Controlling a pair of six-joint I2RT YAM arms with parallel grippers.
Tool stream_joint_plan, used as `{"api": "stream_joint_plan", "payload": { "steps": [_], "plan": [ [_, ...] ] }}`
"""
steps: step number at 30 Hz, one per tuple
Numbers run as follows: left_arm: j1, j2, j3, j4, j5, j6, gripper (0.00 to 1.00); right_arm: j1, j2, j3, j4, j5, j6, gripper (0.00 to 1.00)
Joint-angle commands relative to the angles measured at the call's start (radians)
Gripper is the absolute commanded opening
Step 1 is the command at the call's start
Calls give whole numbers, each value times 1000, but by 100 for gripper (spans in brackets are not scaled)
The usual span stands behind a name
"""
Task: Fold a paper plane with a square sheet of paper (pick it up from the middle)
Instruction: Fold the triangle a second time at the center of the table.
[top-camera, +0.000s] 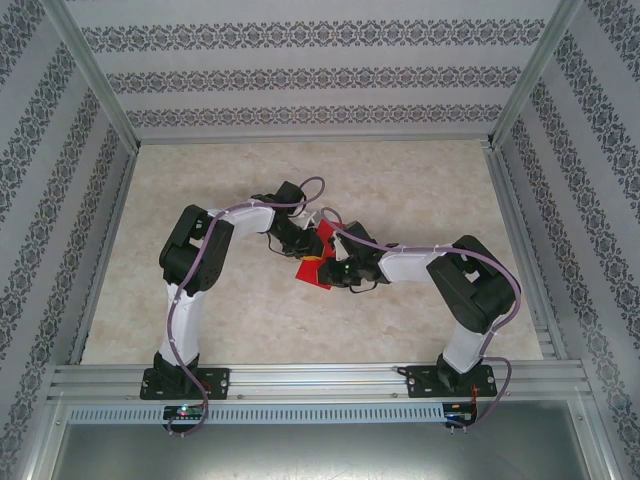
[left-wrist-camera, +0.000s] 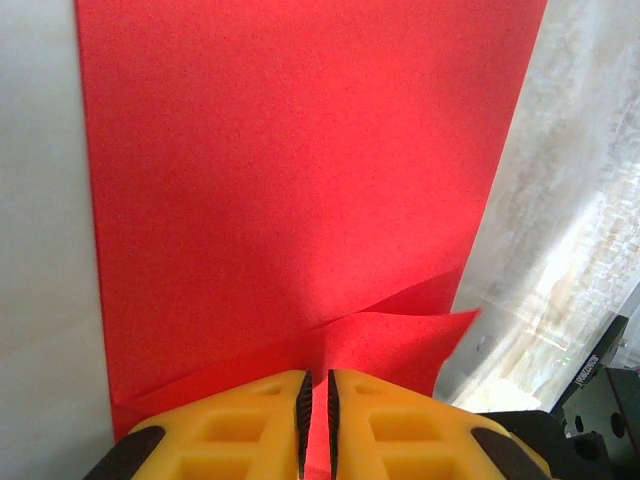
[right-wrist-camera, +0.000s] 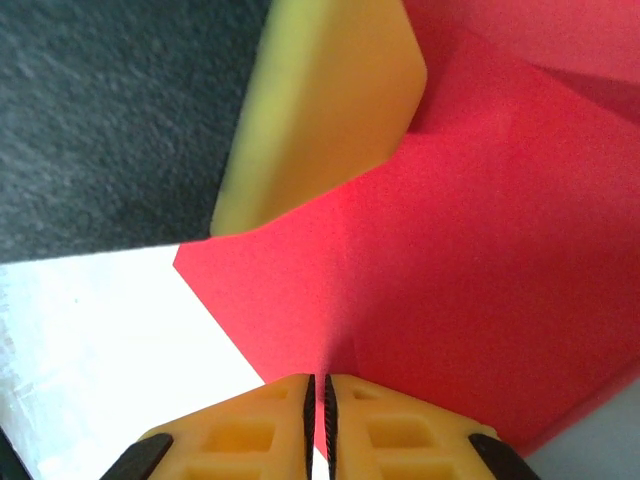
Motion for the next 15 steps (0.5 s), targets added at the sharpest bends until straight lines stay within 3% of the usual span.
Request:
{"api": "stream_joint_plan", "payload": {
  "steps": [1,15],
  "plan": [
    [19,41,0,-27,-83,16,18,5,-6,-72,-29,13,3,15],
    [61,27,67,-24,-101,-9,18,13,-41,-223,53,-5,53,14]
  ]
}}
